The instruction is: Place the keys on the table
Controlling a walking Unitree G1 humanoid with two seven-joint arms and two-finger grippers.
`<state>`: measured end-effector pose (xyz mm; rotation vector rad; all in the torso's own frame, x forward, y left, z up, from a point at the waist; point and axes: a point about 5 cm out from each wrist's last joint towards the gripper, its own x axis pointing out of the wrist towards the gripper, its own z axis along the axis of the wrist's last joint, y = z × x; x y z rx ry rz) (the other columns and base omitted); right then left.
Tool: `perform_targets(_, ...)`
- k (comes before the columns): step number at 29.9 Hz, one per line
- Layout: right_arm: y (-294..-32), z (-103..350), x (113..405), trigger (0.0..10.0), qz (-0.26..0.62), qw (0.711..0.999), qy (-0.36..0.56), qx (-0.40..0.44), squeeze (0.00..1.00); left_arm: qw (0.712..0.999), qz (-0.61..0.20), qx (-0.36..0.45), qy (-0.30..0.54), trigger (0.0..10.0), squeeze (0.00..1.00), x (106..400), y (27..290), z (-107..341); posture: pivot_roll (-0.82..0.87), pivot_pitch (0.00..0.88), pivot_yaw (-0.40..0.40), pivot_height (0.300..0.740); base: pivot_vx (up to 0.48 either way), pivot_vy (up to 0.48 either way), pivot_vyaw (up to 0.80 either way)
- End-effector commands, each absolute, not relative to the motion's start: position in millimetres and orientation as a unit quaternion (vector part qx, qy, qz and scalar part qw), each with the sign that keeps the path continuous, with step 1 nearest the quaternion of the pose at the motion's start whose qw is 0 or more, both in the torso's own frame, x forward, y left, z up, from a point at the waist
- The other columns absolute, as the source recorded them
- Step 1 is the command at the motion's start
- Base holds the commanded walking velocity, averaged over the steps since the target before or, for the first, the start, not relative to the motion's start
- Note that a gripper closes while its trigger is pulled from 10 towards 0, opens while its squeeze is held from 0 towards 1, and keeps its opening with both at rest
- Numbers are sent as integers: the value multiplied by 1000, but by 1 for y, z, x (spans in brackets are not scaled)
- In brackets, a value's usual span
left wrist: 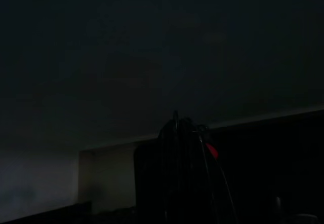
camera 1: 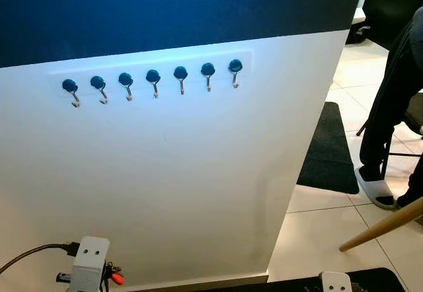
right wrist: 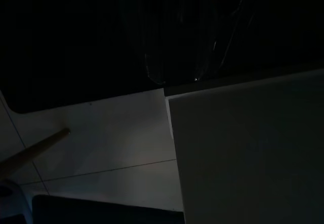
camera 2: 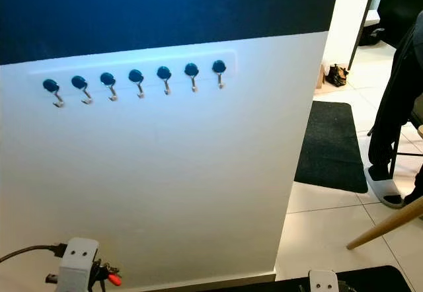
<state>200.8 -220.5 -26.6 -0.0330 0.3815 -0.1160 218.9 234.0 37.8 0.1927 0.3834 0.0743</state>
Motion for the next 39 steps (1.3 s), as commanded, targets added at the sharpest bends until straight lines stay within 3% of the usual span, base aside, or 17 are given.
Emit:
perform_targets(1, -218, -32, 195, 10000, -55, 978, 201, -18, 0, 974, 42, 97, 198, 10000, 0, 215, 234, 33, 87, 165, 102, 740, 0, 0, 0)
perform_targets(39, -219, -34, 194, 10000, -54, 977, 203, -22, 0, 974, 44, 97, 200, 10000, 0, 215, 235, 30, 88, 162, 96, 740, 0, 0, 0)
